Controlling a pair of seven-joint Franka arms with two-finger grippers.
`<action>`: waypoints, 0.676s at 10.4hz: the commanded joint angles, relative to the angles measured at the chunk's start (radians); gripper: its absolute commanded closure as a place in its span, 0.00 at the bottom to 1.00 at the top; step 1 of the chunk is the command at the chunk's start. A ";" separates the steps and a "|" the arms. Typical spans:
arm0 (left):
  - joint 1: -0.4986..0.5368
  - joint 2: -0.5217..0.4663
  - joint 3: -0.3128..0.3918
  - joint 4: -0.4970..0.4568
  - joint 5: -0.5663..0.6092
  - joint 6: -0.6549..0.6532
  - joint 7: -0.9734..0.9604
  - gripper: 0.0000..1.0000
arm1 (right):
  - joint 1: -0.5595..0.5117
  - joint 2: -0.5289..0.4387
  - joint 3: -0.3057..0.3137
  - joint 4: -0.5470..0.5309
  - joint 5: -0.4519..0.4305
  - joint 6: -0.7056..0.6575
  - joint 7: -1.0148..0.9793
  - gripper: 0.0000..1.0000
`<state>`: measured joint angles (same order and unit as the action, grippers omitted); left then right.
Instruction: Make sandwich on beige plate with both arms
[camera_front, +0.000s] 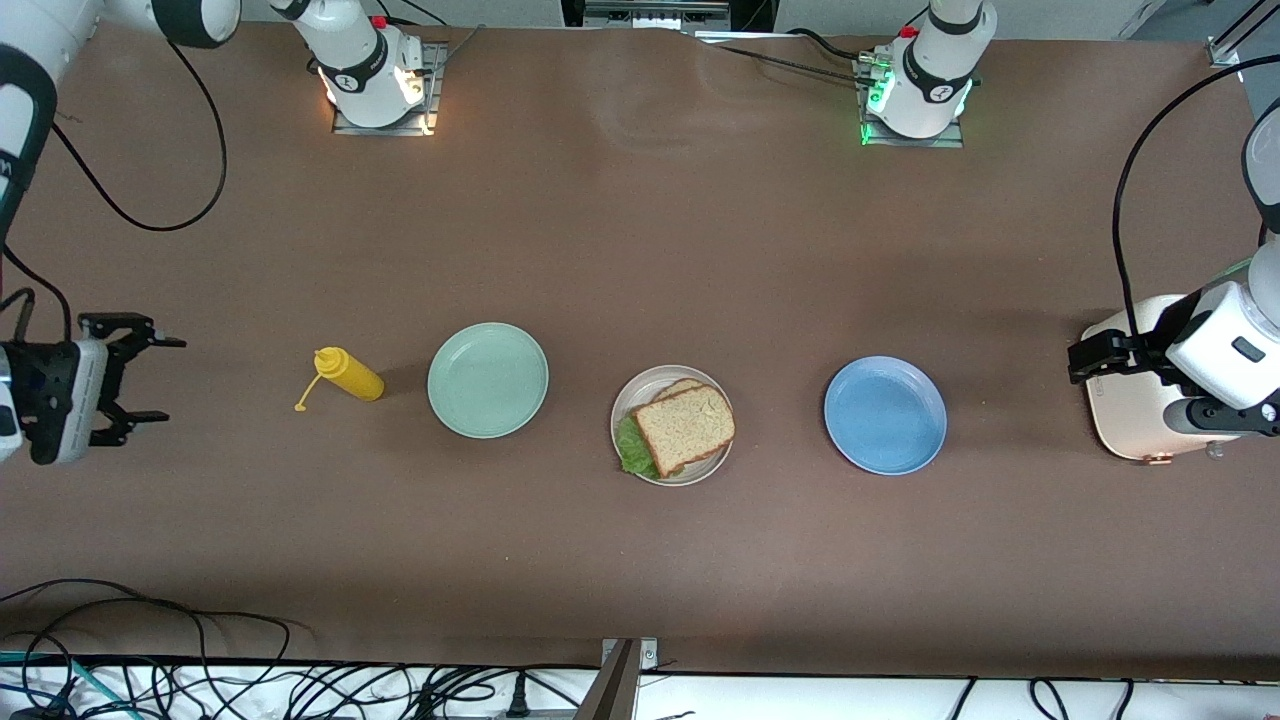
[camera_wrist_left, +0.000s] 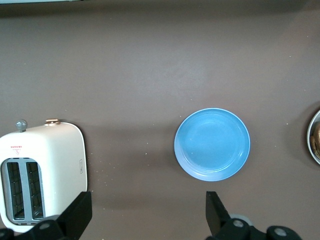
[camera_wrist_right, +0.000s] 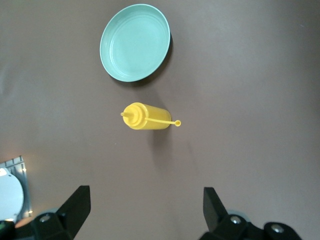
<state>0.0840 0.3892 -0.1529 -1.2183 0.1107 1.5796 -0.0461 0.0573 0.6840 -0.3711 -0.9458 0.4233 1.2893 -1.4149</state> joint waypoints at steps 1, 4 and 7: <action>0.010 -0.015 -0.004 -0.003 -0.022 -0.015 0.029 0.00 | 0.019 -0.182 0.071 -0.175 -0.127 0.047 0.170 0.00; 0.010 -0.015 -0.004 -0.003 -0.022 -0.015 0.029 0.00 | 0.019 -0.407 0.150 -0.345 -0.212 0.071 0.515 0.00; 0.010 -0.013 -0.004 -0.003 -0.022 -0.015 0.029 0.00 | 0.022 -0.555 0.242 -0.448 -0.304 0.085 0.819 0.00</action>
<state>0.0843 0.3889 -0.1540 -1.2184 0.1107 1.5780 -0.0461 0.0744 0.2250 -0.1585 -1.2728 0.1528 1.3319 -0.7072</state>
